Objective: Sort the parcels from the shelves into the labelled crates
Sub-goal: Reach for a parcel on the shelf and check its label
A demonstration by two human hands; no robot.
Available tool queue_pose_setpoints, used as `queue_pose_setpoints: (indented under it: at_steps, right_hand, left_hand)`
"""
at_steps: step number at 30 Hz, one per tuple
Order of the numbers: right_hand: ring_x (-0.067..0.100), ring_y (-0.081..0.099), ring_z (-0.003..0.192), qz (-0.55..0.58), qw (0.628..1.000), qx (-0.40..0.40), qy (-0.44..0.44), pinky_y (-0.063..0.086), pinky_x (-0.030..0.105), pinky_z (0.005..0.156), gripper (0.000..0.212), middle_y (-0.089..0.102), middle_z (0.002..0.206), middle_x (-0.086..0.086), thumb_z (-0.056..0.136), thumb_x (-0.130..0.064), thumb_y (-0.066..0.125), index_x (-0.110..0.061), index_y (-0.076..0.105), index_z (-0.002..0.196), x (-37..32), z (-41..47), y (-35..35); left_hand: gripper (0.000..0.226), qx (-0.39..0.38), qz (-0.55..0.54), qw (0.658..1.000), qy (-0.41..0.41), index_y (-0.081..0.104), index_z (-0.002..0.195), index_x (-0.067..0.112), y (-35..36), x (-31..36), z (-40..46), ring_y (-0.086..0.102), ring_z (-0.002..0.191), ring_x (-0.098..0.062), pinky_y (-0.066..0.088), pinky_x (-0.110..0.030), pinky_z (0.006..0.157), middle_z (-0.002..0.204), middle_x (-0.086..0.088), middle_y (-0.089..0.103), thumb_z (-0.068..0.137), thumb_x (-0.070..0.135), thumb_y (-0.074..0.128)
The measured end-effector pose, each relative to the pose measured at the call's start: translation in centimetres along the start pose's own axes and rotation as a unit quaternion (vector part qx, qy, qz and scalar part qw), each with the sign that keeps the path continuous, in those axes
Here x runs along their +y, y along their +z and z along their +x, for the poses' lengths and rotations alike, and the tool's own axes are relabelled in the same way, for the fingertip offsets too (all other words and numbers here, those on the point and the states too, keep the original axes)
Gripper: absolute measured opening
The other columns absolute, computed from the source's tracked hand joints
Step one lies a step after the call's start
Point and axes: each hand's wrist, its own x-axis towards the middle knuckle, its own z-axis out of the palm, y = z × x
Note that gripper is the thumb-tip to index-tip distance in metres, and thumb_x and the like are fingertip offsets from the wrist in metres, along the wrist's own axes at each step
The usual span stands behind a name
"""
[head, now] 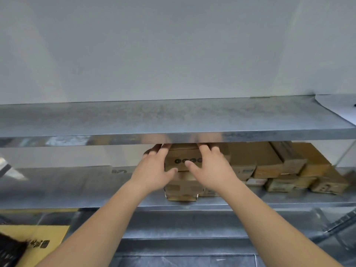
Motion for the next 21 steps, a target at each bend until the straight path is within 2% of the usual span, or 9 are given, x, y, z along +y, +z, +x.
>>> queue_pose_setpoints:
  at_steps: [2, 5, 8, 10, 13, 15, 17, 19, 21]
  right_hand:
    - [0.023, 0.058, 0.101, 0.078, 0.997, 0.018, -0.004, 0.053, 0.038, 0.087, 0.054, 0.048, 0.116, 0.003, 0.095, -0.060, 0.053, -0.029, 0.043, 0.138, 0.3, -0.3, 0.7]
    - [0.009, 0.057, 0.088, 0.189, 0.977, 0.098, -0.027, 0.051, 0.033, 0.083, 0.030, 0.046, 0.112, -0.008, 0.098, -0.053, 0.053, -0.038, 0.054, 0.124, 0.8, -1.2, 2.0]
    - [-0.004, 0.052, 0.094, 0.242, 0.958, 0.153, -0.034, 0.042, 0.016, 0.073, 0.010, 0.046, 0.108, -0.013, 0.096, -0.045, 0.059, -0.038, 0.056, 0.102, 0.5, -2.2, 2.6]
    - [-0.005, 0.051, 0.096, 0.273, 0.949, 0.154, -0.015, 0.040, 0.013, 0.073, 0.016, 0.047, 0.108, -0.014, 0.091, -0.038, 0.067, -0.036, 0.054, 0.101, -0.1, -2.9, 2.8]
    - [0.001, 0.054, 0.095, 0.335, 0.936, 0.112, 0.006, 0.050, 0.023, 0.075, 0.052, 0.045, 0.111, -0.015, 0.079, -0.023, 0.078, -0.043, 0.045, 0.113, -1.5, -3.8, 2.8]
    - [0.005, 0.056, 0.091, 0.331, 0.942, 0.060, -0.002, 0.050, 0.024, 0.070, 0.081, 0.047, 0.108, -0.008, 0.073, -0.019, 0.082, -0.049, 0.034, 0.131, -2.5, -4.1, 2.6]
    - [0.009, 0.056, 0.089, 0.313, 0.950, -0.003, -0.022, 0.049, 0.023, 0.067, 0.105, 0.046, 0.105, -0.007, 0.072, -0.018, 0.084, -0.053, 0.018, 0.146, -3.5, -4.3, 2.4]
    - [0.010, 0.058, 0.092, 0.293, 0.953, -0.059, -0.043, 0.052, 0.026, 0.070, 0.122, 0.045, 0.109, -0.009, 0.071, -0.023, 0.086, -0.059, 0.000, 0.150, -4.8, -4.4, 2.5]
    - [0.008, 0.058, 0.103, 0.268, 0.957, -0.085, -0.067, 0.054, 0.034, 0.084, 0.128, 0.045, 0.120, -0.014, 0.071, -0.042, 0.087, -0.062, -0.013, 0.149, -6.2, -4.5, 3.3]
  left_hand:
    - [0.060, 0.024, -0.070, 0.997, 0.003, 0.040, 0.140, 0.033, 0.4, -0.1, -0.1, 0.051, 0.123, -0.022, 0.049, -0.038, 0.099, 0.131, 0.000, 0.056, 0.088, 0.051, 0.066]
    - [0.032, 0.087, -0.148, 0.985, 0.004, 0.053, 0.117, 0.034, 0.2, 0.3, -1.7, 0.050, 0.097, 0.002, 0.043, -0.024, 0.081, 0.114, 0.008, 0.054, 0.092, 0.052, 0.059]
    - [0.017, 0.118, -0.166, 0.979, 0.004, 0.053, 0.098, 0.038, -0.4, 0.5, -4.2, 0.051, 0.090, 0.005, 0.045, -0.023, 0.074, 0.104, 0.013, 0.052, 0.094, 0.055, 0.049]
    - [0.011, 0.129, -0.185, 0.974, -0.013, 0.050, 0.094, 0.040, -0.8, 0.4, -5.9, 0.054, 0.087, 0.002, 0.048, -0.025, 0.070, 0.099, 0.014, 0.054, 0.094, 0.048, 0.057]
    - [0.050, 0.106, -0.258, 0.957, -0.080, 0.040, 0.120, 0.045, -1.6, 0.0, -8.0, 0.062, 0.079, -0.003, 0.053, -0.024, 0.064, 0.091, 0.009, 0.059, 0.087, 0.030, 0.075]
    - [0.095, 0.088, -0.275, 0.949, -0.128, 0.017, 0.142, 0.054, -2.3, -0.7, -9.5, 0.064, 0.076, -0.006, 0.055, -0.027, 0.064, 0.091, 0.003, 0.058, 0.080, 0.023, 0.082]
    - [0.125, 0.068, -0.277, 0.943, -0.172, -0.005, 0.149, 0.059, -2.9, -2.0, -11.1, 0.067, 0.077, -0.008, 0.054, -0.027, 0.067, 0.093, 0.002, 0.059, 0.074, 0.023, 0.088]
    - [0.142, 0.057, -0.283, 0.936, -0.201, -0.016, 0.151, 0.054, -3.5, -3.5, -12.9, 0.067, 0.080, -0.009, 0.054, -0.026, 0.072, 0.092, 0.003, 0.060, 0.065, 0.024, 0.092]
    - [0.145, 0.034, -0.271, 0.938, -0.215, -0.012, 0.156, 0.049, -4.2, -5.0, -14.9, 0.065, 0.085, -0.007, 0.052, -0.023, 0.077, 0.092, 0.006, 0.059, 0.059, 0.025, 0.094]
